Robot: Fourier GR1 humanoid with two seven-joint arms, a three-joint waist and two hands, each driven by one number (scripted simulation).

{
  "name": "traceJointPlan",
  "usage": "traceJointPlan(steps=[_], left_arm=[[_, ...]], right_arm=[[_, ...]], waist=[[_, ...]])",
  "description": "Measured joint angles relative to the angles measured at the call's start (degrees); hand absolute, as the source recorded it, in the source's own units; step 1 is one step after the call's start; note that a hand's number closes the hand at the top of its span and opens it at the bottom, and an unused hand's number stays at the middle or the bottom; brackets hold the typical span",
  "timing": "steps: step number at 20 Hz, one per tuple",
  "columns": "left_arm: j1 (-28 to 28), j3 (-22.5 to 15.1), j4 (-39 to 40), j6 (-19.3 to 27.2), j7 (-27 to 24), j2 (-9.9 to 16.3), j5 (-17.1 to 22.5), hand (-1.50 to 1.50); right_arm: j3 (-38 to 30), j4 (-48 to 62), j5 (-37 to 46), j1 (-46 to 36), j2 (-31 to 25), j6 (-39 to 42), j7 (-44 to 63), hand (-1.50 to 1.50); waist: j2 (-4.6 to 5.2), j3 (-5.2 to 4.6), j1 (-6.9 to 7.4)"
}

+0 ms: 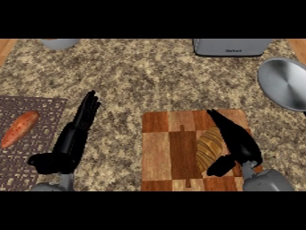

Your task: Pick the croissant from the cutting board and place it in the pan

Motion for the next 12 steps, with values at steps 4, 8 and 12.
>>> traceJointPlan(steps=[4, 8, 12], left_arm=[[-0.6, 1.7, -1.0, -1.2, 1.7, 0.1, 0.0, 0.0], [-1.0, 1.9, 0.0, -1.3, 1.3, -1.0, -1.0, 0.0], [0.1, 1.9, 0.0, -1.8, 0.5, -1.2, -1.2, 0.0]], right_arm=[[-1.7, 5.0, 1.8, -2.1, 2.2, 0.8, -1.2, -1.5], [-2.8, 9.0, 3.0, -3.9, 3.3, 2.3, -2.7, 1.5], [-1.4, 11.6, 6.2, -5.0, 2.4, 2.4, -6.1, 1.5]], waist=[[-0.01, -0.02, 0.02], [-0.16, -0.17, 0.01], [-0.61, -0.63, -0.01]])
